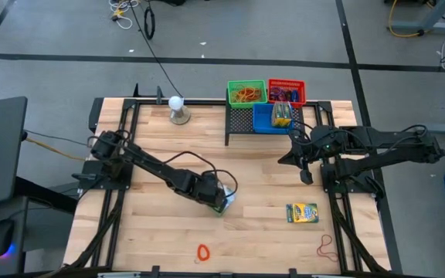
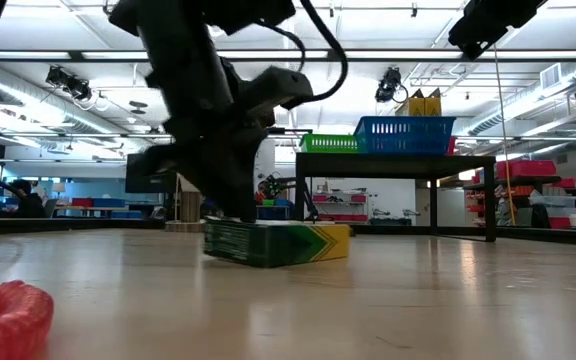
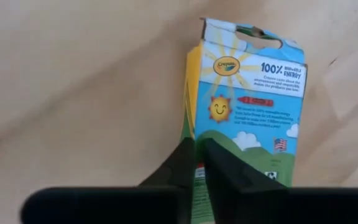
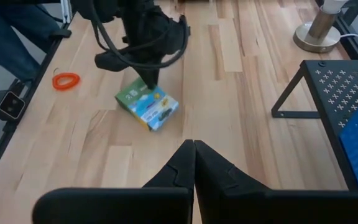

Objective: Pick & Place Office Desk Supplies
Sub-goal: Put the yellow crayon box into the blue bin

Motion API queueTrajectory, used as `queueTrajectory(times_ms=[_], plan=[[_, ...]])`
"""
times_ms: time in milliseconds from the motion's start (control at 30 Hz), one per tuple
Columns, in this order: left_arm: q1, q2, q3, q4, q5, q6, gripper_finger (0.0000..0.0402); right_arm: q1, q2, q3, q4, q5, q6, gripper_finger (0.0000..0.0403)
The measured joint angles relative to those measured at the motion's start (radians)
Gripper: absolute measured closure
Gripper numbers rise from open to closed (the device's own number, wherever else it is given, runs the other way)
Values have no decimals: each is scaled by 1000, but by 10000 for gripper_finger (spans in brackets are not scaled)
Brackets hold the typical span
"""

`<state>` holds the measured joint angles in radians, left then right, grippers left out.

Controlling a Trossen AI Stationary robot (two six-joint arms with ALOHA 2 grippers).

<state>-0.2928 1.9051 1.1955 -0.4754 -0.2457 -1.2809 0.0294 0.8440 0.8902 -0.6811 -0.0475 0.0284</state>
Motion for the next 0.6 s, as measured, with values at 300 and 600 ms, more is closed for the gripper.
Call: queueTrajectory(times_ms=[300, 600], plan=[[117, 6, -3, 213, -68, 448, 398, 0, 0, 0, -1, 1, 28, 396], [174, 5, -3, 391, -48, 770, 400, 0, 0, 0, -67, -2, 189, 396]])
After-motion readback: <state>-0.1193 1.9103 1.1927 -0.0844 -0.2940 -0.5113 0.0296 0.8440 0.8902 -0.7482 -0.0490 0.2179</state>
